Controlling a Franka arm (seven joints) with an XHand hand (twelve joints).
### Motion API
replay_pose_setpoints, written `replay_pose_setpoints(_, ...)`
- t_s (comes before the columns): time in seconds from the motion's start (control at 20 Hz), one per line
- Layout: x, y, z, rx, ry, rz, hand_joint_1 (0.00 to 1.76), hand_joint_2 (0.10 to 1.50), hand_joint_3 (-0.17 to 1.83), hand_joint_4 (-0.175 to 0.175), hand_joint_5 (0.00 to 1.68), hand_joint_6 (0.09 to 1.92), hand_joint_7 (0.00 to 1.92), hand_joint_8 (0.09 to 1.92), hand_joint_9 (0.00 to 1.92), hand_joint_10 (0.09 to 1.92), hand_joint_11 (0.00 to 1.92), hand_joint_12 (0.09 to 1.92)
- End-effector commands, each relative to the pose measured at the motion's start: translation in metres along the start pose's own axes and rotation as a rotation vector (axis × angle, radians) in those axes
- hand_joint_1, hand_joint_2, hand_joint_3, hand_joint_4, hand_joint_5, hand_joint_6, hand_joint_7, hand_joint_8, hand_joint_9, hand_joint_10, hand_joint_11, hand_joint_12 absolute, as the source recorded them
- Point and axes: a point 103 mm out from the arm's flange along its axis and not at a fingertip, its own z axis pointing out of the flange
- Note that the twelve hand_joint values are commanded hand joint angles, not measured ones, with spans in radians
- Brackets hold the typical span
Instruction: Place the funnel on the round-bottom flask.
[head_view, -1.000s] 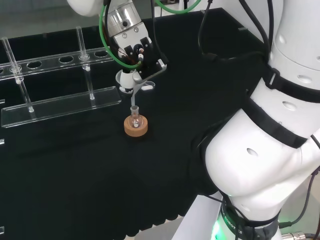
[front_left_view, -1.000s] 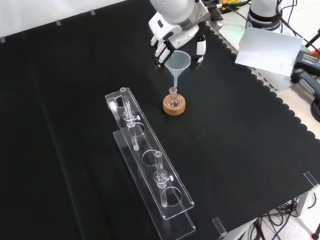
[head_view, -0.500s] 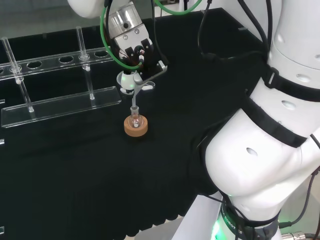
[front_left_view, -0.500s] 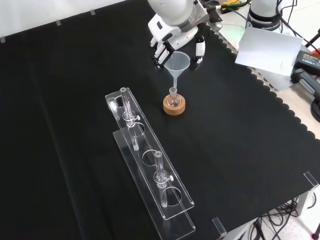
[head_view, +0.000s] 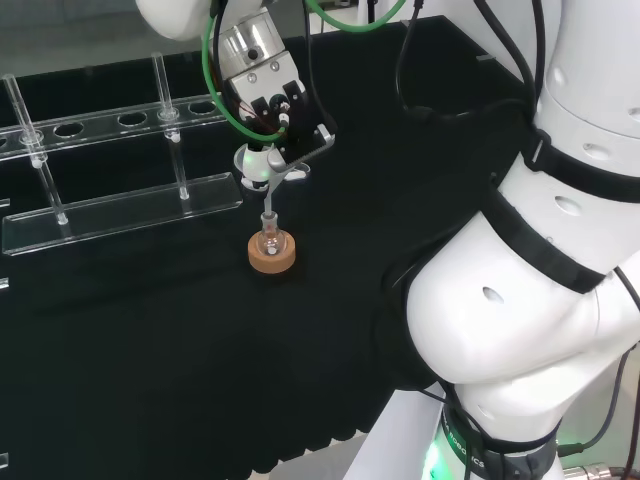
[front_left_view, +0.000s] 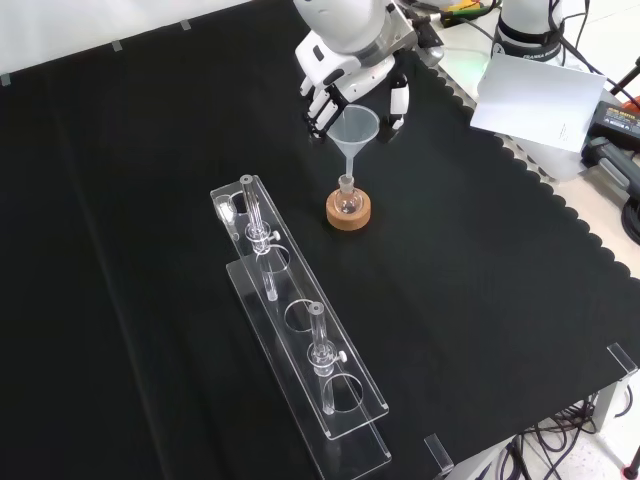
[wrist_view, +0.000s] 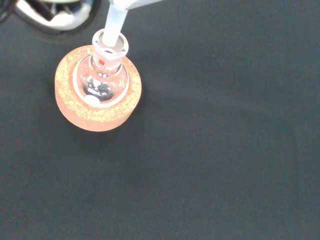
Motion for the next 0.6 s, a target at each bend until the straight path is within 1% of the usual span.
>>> replay_pose_setpoints(0.05, -0.002, 0.007, 0.007, 0.005, 0.019, 0.003, 0.88, 0.71, 0.63, 0.005, 0.64, 0.66, 0.63, 0.69, 0.88, 0.50, 0.54, 1.30)
replay_pose_setpoints(0.15, -0.005, 0.010, 0.007, 0.016, 0.030, 0.000, 0.88, 0.71, 0.63, 0.005, 0.64, 0.67, 0.63, 0.70, 0.88, 0.50, 0.54, 1.30)
replay_pose_setpoints(0.3, -0.010, 0.015, 0.009, 0.013, 0.026, -0.001, 0.88, 0.71, 0.63, 0.005, 0.64, 0.67, 0.63, 0.70, 0.88, 0.50, 0.54, 1.29)
replay_pose_setpoints(0.6, -0.009, 0.018, 0.014, 0.014, 0.013, -0.007, 0.88, 0.72, 0.63, 0.004, 0.64, 0.67, 0.63, 0.70, 0.88, 0.50, 0.54, 1.29)
